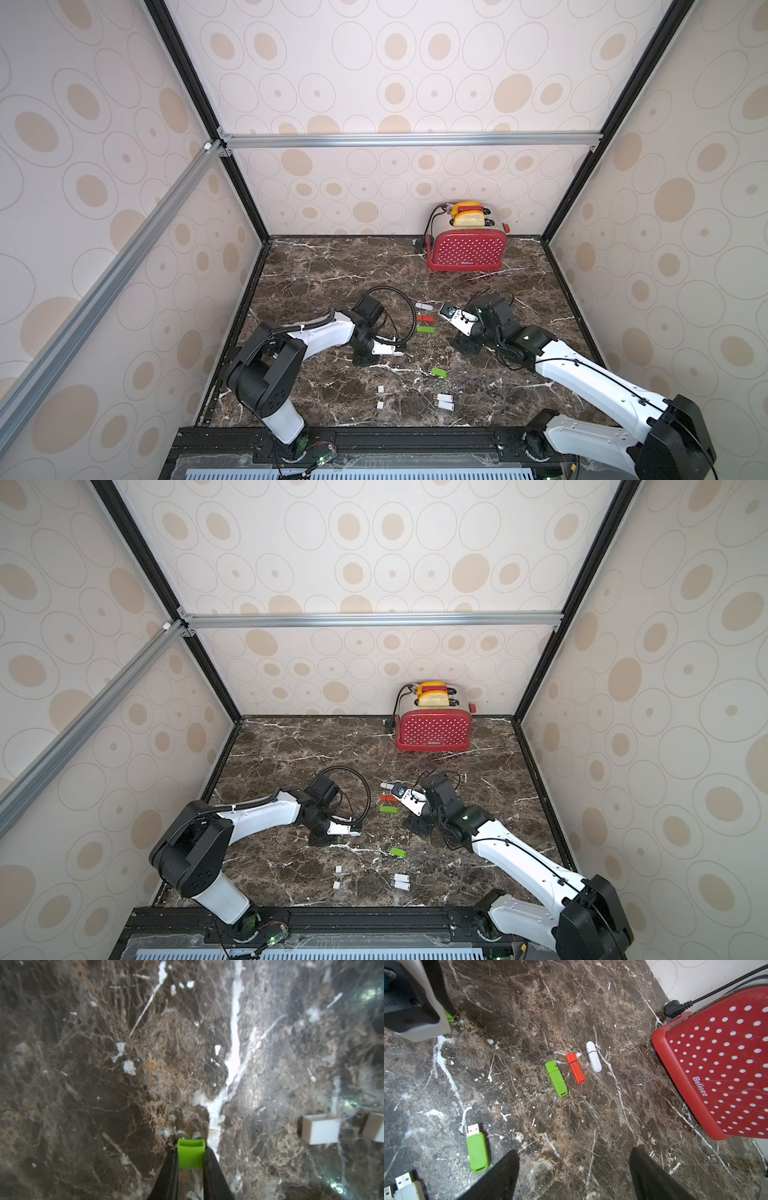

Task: Close the usb drive cover
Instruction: Pick up the cover from the center of the board.

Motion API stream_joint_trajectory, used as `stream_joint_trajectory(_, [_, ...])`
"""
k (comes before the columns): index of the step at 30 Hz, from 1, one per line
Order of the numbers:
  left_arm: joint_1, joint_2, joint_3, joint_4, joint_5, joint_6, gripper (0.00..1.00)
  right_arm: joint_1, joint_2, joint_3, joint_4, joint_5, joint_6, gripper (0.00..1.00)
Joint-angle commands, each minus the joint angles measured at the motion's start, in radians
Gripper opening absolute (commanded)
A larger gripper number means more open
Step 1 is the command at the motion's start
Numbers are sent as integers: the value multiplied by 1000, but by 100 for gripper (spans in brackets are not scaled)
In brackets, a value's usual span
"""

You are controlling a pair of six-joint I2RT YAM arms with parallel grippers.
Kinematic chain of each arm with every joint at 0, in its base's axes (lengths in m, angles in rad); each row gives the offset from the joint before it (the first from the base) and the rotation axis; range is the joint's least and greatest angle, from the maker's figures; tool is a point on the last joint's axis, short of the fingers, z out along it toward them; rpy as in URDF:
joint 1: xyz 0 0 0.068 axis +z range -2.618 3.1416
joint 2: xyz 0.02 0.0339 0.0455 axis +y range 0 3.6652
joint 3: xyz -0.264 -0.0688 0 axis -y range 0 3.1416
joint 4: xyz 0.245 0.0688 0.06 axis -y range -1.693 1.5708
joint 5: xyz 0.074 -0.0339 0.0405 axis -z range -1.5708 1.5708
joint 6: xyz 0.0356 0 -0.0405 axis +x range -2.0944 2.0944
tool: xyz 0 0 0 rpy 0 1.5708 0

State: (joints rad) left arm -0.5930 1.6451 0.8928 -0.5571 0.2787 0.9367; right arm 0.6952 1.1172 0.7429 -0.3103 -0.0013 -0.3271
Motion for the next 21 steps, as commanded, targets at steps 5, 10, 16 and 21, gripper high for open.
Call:
stream_joint_trajectory(5, [-5,3,5,-49,-27,-7,19,-12,5,19,-10,-24,88,87])
stream_joint_trajectory(10, [-5,-43,73,-99,2,-48,19,-30,36,89,-57,-100,227,85])
stream_joint_trajectory(16, [-5,-78,193,-162,37,-99,19,-31,142,211,-98,-255,490,77])
stream_joint_trajectory(21, [-5,-96,271,-191,69,-147,19,-32,198,201,73,-405,763,71])
